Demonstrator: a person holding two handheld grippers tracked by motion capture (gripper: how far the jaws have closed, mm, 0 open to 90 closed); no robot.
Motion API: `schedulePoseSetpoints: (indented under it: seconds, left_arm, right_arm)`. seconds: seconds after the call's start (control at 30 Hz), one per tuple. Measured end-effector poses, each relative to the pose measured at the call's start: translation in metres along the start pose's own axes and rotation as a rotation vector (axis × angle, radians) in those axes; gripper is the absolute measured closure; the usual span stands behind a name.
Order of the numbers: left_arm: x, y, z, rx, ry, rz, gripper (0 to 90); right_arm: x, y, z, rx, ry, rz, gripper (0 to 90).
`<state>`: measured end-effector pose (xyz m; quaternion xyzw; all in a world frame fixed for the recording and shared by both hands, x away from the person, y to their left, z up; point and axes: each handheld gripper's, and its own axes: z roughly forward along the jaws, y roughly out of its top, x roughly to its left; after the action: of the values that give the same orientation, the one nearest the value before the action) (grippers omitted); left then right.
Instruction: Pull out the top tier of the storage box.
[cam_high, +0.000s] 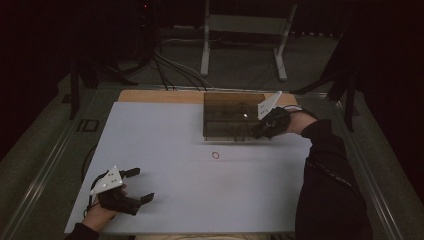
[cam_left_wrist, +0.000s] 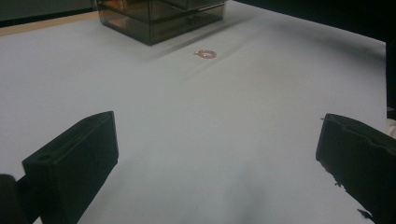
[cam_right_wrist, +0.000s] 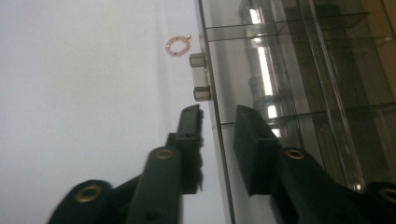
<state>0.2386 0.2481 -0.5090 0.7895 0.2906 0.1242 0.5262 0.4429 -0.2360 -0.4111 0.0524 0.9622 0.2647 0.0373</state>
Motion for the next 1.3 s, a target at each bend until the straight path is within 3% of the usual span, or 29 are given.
schedulePoseSetpoints:
  seconds: [0.07,0.27,0.53,0.63,0.83,1.0,1.3]
  left_arm:
    - [0.000,0.000,0.000,-0.001,-0.001,-0.002,0.0]
    - [0.000,0.000,0.000,0.000,-0.002,0.000,0.0]
    - [0.000,0.000,0.001,0.001,-0.005,-0.001,0.0]
    - [0.000,0.000,0.001,0.003,-0.005,-0.001,0.0]
    - [0.000,0.000,0.001,0.004,-0.005,0.000,0.0]
    - [0.000,0.000,0.001,0.003,-0.003,0.001,0.0]
    - [0.000,0.000,0.001,0.002,-0.004,0.000,0.0]
  right_arm:
    - [0.002,0.001,0.000,0.020,-0.018,0.067,61.9]
    - [0.012,-0.001,-0.005,-0.054,-0.071,0.215,38.9]
    - [0.030,-0.008,-0.005,-0.123,-0.155,0.315,13.8]
    - [0.038,-0.011,-0.006,-0.171,-0.134,0.334,3.6]
    - [0.061,-0.013,-0.003,-0.238,-0.149,0.350,1.8]
    - [0.077,-0.017,0.005,-0.258,-0.190,0.355,1.8]
    - [0.098,-0.032,0.022,-0.300,-0.211,0.391,1.8]
